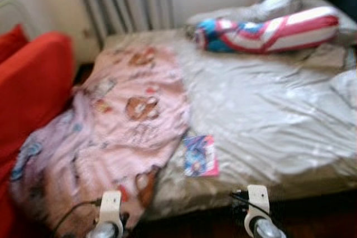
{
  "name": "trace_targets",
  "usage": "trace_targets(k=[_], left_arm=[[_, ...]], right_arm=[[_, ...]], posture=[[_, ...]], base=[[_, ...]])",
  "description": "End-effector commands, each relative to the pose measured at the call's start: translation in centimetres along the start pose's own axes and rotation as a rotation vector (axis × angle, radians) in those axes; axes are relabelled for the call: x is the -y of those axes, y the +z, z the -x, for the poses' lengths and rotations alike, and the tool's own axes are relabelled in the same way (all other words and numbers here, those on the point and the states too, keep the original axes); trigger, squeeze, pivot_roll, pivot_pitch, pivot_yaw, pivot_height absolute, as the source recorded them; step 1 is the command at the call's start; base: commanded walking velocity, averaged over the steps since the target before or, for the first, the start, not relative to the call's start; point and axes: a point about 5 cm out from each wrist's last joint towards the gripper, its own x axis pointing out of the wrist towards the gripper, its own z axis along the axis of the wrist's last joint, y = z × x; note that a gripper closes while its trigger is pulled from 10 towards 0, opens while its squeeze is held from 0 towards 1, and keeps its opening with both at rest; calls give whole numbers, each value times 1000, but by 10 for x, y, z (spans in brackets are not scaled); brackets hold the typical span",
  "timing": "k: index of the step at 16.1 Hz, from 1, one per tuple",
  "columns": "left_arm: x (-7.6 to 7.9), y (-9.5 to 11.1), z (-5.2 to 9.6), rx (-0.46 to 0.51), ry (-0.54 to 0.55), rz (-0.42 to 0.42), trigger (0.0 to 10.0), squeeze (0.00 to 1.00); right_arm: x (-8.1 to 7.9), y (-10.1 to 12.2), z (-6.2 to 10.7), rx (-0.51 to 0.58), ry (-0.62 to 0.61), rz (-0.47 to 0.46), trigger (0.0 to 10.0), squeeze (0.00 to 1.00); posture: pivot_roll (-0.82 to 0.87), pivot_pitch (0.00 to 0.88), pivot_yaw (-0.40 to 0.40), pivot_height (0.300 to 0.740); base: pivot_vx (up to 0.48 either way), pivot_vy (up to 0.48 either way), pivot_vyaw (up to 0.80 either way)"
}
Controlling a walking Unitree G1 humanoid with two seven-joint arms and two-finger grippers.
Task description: Clean up the room
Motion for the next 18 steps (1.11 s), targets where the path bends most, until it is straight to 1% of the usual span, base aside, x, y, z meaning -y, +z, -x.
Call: trace_targets(k=[1,4,6,8,10,11,12,13,14,16,18], left_arm=[[-2,-8,2,-24,3,6,10000,0],[-2,-7,1,-19,1,2,10000,0],[-2,-3,1,3,-2,-13,10000,0],[0,2,0,33,-14,4,10000,0],[0,21,-2,114,-19,8,10000,0],[-1,39,-3,191,-20,21,10000,0],[-2,51,-3,245,-23,24,10000,0],[-2,62,-3,289,-30,23,10000,0],[1,73,-2,345,-42,19,10000,0],[7,86,1,430,-70,21,10000,0],[7,86,3,469,-61,32,10000,0]], right_arm=[[-1,4,-1,22,5,2,10000,0],[-2,5,-1,25,7,1,10000,0],[-4,12,-2,60,20,-5,10000,0],[-4,21,-3,97,30,-11,10000,0],[-7,39,-4,175,64,-21,10000,0],[-10,58,-5,253,81,-36,10000,0],[-12,73,-5,312,94,-41,10000,0],[-15,88,-4,366,107,-35,10000,0],[-22,105,-3,435,136,-7,10000,0],[-34,120,2,522,189,68,10000,0],[-35,115,3,542,187,65,10000,0]], posture=[[-43,0,36,740],[-43,0,36,740],[-45,0,36,740],[-46,0,35,740],[-45,0,35,740],[-44,0,35,740],[-41,0,34,740],[-42,0,35,740],[-42,0,33,740],[-45,0,34,740],[-46,0,32,740]], base=[[315,0,0],[310,0,0],[0,0,0],[0,0,0],[0,0,0],[0,0,0],[0,0,0],[0,0,0],[0,0,0],[0,0,0],[0,0,0]])
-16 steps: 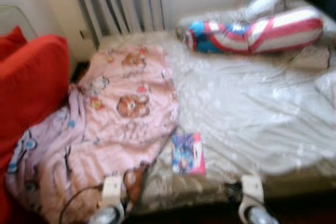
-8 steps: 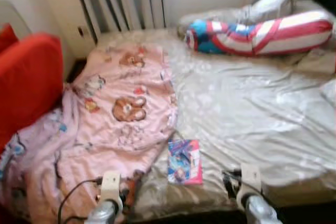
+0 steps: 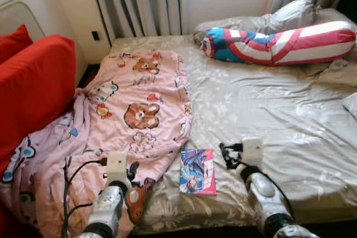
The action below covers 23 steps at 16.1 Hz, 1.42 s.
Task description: Clean up the room
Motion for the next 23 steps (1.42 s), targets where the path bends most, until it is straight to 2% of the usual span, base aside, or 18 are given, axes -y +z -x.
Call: trace_targets(k=[1,3,5,7,9,14,17,19,23], left_arm=[[-7,1,3,36,26,16,10000,0],[-14,8,7,120,39,27,10000,0],[-20,10,12,162,42,27,10000,0],[-27,15,20,229,22,-27,10000,0],[-29,21,20,256,28,-27,10000,0],[-17,23,16,249,-1,3,10000,0],[-18,21,18,234,-6,-13,10000,0],[-17,23,18,243,-18,-39,10000,0],[-17,27,16,248,-16,-28,10000,0]], right_arm=[[1,-1,3,19,-3,-3,10000,0],[7,0,9,78,-41,-20,10000,0],[9,1,13,119,-54,-8,10000,0],[14,-3,25,157,-57,42,10000,0],[19,-3,29,173,-89,27,10000,0],[6,1,26,185,-58,2,10000,0],[2,0,27,184,-53,-2,10000,0],[1,0,26,178,-54,-9,10000,0],[-1,-2,25,166,-55,-19,10000,0]], posture=[[-44,0,32,740],[-45,0,36,740],[-49,0,37,740],[-44,0,32,740],[-51,0,33,740],[-48,0,32,740],[-41,0,34,740],[-42,0,36,740],[-38,0,42,740]], base=[[0,0,0],[0,0,0],[0,0,0],[0,0,0],[0,0,0],[0,96,0],[0,480,0],[0,0,0],[0,0,0]])
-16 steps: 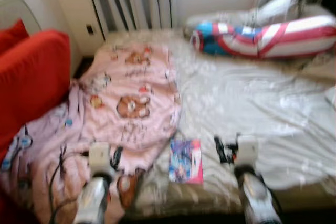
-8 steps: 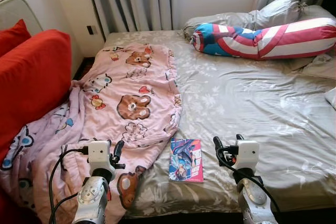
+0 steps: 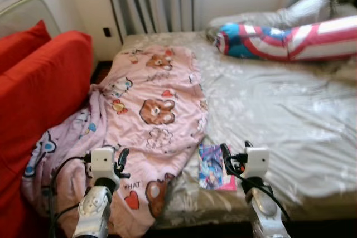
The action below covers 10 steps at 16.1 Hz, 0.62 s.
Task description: Clean up the room
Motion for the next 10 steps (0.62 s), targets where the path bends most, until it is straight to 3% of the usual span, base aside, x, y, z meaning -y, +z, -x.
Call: trace_targets(k=[1,8,10], left_arm=[[2,3,-1,2,-7,2,10000,0],[4,9,-5,21,-22,6,10000,0],[2,11,-6,26,-15,8,10000,0]], right_arm=[[2,1,-1,-2,-12,-6,10000,0],[-1,2,-3,-2,10,-13,10000,0],[-4,2,-2,7,37,4,10000,0]], posture=[[-35,0,42,740],[-30,0,47,740],[-30,0,49,740]], base=[[0,0,0],[0,0,0],[0,0,800]])
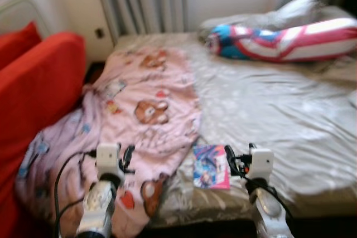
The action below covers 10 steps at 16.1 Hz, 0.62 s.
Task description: Clean up the room
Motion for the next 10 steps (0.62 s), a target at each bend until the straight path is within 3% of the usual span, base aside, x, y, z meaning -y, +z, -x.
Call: trace_targets(k=[1,6,10], left_arm=[[-5,0,1,-6,11,-1,10000,0],[-1,4,-1,5,-9,-8,10000,0],[1,5,-1,10,-17,-8,10000,0]], right_arm=[[-5,0,-1,1,19,7,10000,0],[-2,-4,1,-22,9,-33,10000,0],[-4,-4,2,-20,33,-9,10000,0]], posture=[[-30,0,50,740],[-30,0,58,740],[-33,0,60,740]], base=[[285,0,800],[344,0,0],[192,0,0]])
